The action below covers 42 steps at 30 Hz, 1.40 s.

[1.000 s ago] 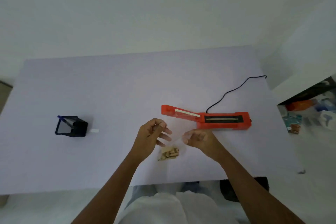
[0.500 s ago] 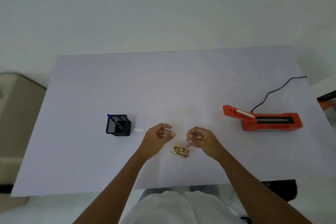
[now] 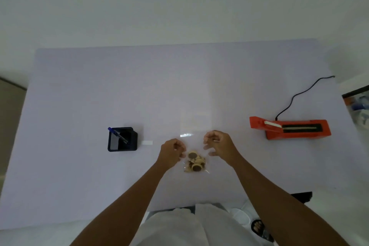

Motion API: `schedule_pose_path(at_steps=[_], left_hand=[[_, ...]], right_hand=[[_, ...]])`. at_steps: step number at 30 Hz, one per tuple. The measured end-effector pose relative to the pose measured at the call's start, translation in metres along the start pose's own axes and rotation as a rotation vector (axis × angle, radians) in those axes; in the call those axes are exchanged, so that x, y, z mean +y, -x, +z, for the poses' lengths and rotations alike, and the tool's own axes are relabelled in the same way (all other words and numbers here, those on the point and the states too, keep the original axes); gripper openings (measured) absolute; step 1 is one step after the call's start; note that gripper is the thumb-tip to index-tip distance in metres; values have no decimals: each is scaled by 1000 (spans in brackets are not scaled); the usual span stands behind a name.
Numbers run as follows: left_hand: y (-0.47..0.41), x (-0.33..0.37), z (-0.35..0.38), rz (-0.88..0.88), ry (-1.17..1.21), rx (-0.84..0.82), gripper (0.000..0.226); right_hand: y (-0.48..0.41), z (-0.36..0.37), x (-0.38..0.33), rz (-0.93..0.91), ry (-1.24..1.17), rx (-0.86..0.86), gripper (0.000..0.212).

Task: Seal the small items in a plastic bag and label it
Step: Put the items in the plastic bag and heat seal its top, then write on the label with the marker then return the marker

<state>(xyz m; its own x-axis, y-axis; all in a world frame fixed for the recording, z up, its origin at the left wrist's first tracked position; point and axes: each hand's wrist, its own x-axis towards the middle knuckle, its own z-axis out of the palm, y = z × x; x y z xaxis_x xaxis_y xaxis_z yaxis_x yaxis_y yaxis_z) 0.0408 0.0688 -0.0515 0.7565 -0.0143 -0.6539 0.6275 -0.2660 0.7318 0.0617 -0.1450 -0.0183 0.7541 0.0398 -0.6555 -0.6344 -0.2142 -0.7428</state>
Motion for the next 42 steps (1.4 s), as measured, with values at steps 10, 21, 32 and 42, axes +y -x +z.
schedule_pose_path(at_steps=[10,21,32,42], left_hand=[[-7,4,9,-127,8,48,18],[7,1,-1,-32,-169,71,15],[60,14,-120,325,-135,475,2],[49,-33,-224,91,-357,383,24]], right_hand=[[-17,0,7,78,38,101,15],[-18,8,4,80,116,176,29],[5,84,-42,-295,304,302,13],[7,228,-85,-485,460,47,9]])
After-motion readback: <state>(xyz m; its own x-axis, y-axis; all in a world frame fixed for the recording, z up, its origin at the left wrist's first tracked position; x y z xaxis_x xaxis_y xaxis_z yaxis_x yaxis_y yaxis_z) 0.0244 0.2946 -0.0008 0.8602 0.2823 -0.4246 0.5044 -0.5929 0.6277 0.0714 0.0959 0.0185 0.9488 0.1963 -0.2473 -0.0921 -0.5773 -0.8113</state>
